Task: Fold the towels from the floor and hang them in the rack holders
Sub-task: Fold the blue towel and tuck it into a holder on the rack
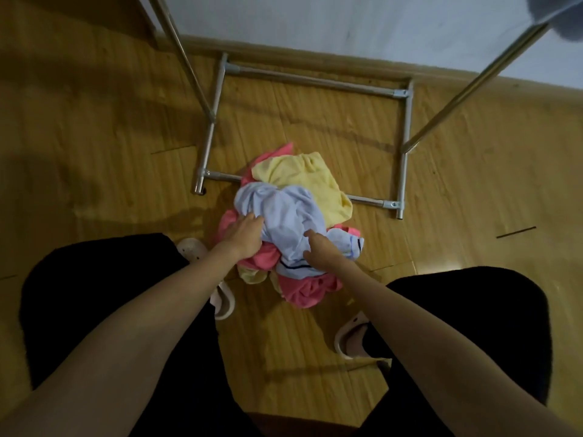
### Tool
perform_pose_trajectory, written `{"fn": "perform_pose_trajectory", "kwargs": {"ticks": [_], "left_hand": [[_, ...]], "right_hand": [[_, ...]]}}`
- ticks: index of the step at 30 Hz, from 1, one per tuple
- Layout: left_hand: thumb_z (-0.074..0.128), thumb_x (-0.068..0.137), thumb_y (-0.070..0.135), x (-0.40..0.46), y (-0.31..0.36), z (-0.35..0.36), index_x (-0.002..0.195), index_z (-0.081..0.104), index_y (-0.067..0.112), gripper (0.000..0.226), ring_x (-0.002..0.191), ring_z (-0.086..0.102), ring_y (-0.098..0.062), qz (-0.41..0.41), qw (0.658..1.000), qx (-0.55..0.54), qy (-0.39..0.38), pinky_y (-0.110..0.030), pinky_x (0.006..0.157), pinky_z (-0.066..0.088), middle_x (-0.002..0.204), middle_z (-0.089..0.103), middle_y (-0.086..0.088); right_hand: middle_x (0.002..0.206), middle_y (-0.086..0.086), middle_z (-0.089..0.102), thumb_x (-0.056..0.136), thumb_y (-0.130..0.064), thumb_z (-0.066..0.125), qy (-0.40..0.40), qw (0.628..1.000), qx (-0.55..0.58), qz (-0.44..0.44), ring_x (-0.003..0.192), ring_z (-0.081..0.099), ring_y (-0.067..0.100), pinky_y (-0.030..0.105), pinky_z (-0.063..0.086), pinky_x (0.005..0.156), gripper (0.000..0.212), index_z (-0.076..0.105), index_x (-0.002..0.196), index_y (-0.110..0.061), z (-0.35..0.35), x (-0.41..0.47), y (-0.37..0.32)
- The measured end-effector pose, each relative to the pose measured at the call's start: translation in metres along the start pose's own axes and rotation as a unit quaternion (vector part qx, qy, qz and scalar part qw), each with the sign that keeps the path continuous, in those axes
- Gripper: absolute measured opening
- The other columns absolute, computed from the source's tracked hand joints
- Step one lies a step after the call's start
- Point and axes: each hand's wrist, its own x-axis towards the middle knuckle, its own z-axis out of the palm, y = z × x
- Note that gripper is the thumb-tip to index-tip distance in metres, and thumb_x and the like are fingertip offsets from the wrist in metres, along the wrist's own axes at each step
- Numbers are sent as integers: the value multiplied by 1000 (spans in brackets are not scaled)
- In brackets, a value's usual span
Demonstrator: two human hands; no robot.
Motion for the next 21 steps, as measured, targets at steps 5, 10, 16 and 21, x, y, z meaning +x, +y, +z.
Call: {"fn": "perform_pose_trajectory", "kwargs": {"ticks": [5,10,16,21], "left_hand": [[53,95,16,38,-10,9,131,45,0,40,115,51,-37,-18,996,-92,2,-48,91,44,128,53,-21],[56,93,16,50,-7,23,127,48,-1,38,112,53,-38,-38,991,-123,18,-47,90,45,120,56,-22],[56,91,6,40,-12,31,90,61,-6,13,87,59,-30,-14,984,-172,43,-45,75,47,96,65,-24],[56,89,2,28,-23,31,82,63,-5,12,79,60,-30,-62,973,-219,37,-41,71,49,83,65,-19]], "right_hand": [[119,22,54,94,-4,47,52,993,88,51,111,51,37,34,36,89,53,26,141,11,22,29,0],[62,8,42,87,6,56,90,931,323,147,65,44,28,34,35,59,12,47,84,-3,28,49,-7],[55,10,46,84,-4,67,81,841,476,245,53,49,18,20,46,48,34,49,56,-8,22,60,-17],[51,5,31,81,8,55,112,901,406,101,50,33,15,27,30,49,33,38,58,-9,-1,39,-31]]}}
